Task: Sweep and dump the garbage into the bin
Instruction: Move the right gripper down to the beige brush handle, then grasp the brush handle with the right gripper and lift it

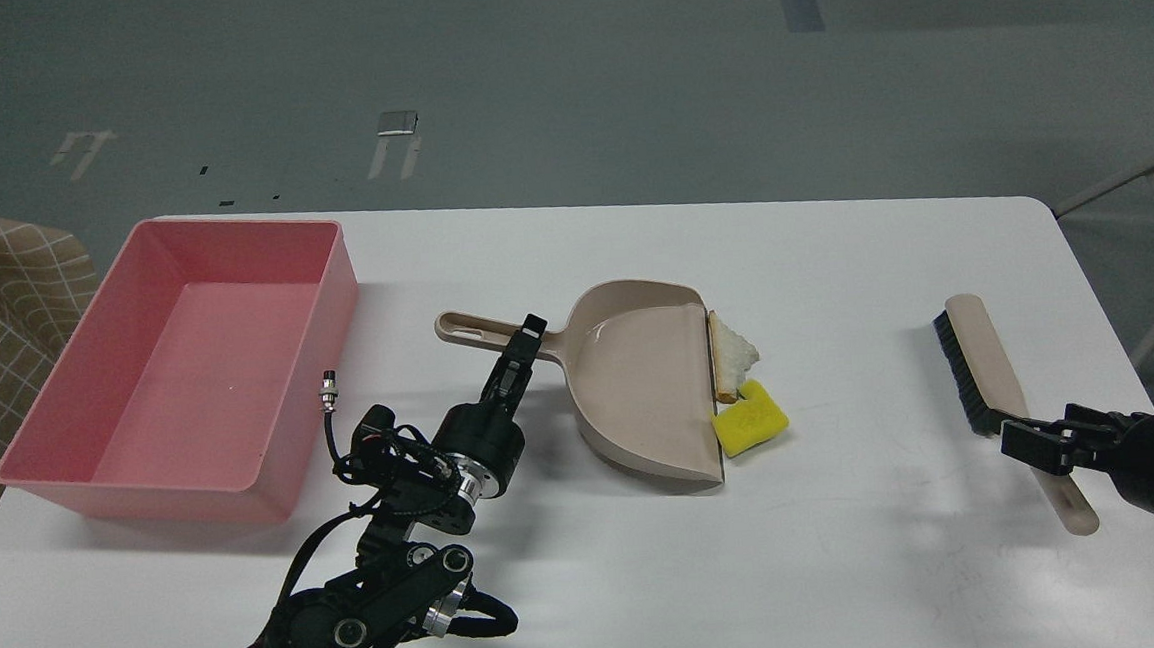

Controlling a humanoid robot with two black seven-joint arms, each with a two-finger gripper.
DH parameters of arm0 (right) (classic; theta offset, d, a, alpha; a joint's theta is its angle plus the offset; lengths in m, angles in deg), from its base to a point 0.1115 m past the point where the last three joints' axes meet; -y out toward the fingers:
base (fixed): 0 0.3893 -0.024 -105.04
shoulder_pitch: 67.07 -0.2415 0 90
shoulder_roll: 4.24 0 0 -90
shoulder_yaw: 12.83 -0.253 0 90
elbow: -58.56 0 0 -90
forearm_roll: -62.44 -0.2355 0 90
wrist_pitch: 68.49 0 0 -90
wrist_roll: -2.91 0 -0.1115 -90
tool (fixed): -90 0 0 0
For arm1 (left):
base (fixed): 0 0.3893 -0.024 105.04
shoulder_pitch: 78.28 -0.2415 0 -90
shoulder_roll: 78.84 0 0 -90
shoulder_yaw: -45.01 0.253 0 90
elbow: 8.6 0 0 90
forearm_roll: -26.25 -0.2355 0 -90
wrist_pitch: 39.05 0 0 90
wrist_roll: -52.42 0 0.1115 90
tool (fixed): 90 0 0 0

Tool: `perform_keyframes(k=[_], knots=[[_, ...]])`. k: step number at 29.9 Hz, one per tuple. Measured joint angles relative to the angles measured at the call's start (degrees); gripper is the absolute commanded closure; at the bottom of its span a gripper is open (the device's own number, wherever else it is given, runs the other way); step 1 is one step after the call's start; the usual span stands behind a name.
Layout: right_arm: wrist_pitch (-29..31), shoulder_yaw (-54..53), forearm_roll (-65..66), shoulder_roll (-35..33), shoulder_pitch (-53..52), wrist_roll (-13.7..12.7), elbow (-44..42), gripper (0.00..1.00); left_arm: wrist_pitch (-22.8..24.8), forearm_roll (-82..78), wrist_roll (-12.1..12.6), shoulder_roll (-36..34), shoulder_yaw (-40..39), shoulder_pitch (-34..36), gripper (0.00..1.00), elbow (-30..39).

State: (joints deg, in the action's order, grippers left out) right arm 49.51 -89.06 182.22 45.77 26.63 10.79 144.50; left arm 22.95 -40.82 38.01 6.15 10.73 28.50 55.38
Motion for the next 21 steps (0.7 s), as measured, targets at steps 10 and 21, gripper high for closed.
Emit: perform_keyframes(k=[10, 21], knots=[[0.0, 1.1, 1.2, 1.0, 0.2, -0.1, -1.2, 0.18, 0.0, 0.0, 0.0, -0.1, 0.0, 0.1, 0.66, 0.0], [0.0, 1.9, 1.2, 1.3, -0.1, -0.1, -1.2, 0.40, 0.0, 0.1, 0.0, -0.3, -0.1, 0.0, 0.66, 0.0]])
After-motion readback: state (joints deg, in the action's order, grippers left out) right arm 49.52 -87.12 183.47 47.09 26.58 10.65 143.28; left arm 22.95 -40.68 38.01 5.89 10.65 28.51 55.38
